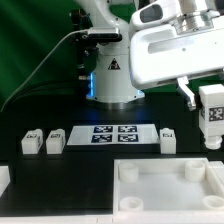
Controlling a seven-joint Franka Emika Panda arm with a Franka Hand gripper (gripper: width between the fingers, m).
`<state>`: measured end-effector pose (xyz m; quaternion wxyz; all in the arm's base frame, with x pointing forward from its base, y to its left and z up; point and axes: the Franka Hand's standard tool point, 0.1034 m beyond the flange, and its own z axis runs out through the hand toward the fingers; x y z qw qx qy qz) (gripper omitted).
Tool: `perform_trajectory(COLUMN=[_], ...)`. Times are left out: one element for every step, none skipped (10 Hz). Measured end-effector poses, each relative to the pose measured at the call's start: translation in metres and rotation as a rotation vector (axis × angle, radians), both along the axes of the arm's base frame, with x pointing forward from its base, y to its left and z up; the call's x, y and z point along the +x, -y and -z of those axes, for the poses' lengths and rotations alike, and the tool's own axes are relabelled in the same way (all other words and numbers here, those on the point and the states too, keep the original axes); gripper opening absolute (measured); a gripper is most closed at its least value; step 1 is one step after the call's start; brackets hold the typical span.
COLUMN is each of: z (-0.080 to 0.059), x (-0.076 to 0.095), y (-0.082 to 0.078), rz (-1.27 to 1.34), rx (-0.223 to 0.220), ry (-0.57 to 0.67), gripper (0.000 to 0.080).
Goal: Assemble one leg
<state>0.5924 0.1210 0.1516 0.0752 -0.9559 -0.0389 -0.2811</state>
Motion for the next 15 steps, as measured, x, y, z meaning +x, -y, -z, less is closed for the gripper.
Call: perform_trajectory(z=[0.001,0.006,0.019,0.021,0.021,0.022,0.024,0.034,0.041,0.043,0.048,0.052,0.054,0.056,0.058], x=[0.017,0.026,0.025,0.025,0.025,0.025,0.024,0.023,0.026,0.029,0.030,0.029,0.028,0.025,0.023], y=[-0.001,-0.003,0.001,0.002,0.003,0.003,0.004,0.010,0.016,0.017,0.019,0.019,0.017,0.013,0.010], rz=[-0.005,-0.007,-0.022,-0.024,-0.024,-0.024,-0.029,-0.039,-0.034,-0.031,-0.029,-0.029,-0.031,-0.038,-0.044], rx=[-0.006,-0.019,-0.060,-0.069,-0.069,-0.069,-0.075,-0.091,-0.095,-0.094,-0.095,-0.095,-0.095,-0.094,-0.094], ry=[0.026,0.074,0.089,0.086,0.085,0.085,0.082,0.067,0.050,0.049,0.044,0.038,0.036,0.035,0.033], gripper=[0.0294,0.0294,0.0294,0.0294,0.0294,0.0294,0.0294,0.0294,0.0294,0.0294,0.0294,0.0294,0.0294,0.0294,0.0294])
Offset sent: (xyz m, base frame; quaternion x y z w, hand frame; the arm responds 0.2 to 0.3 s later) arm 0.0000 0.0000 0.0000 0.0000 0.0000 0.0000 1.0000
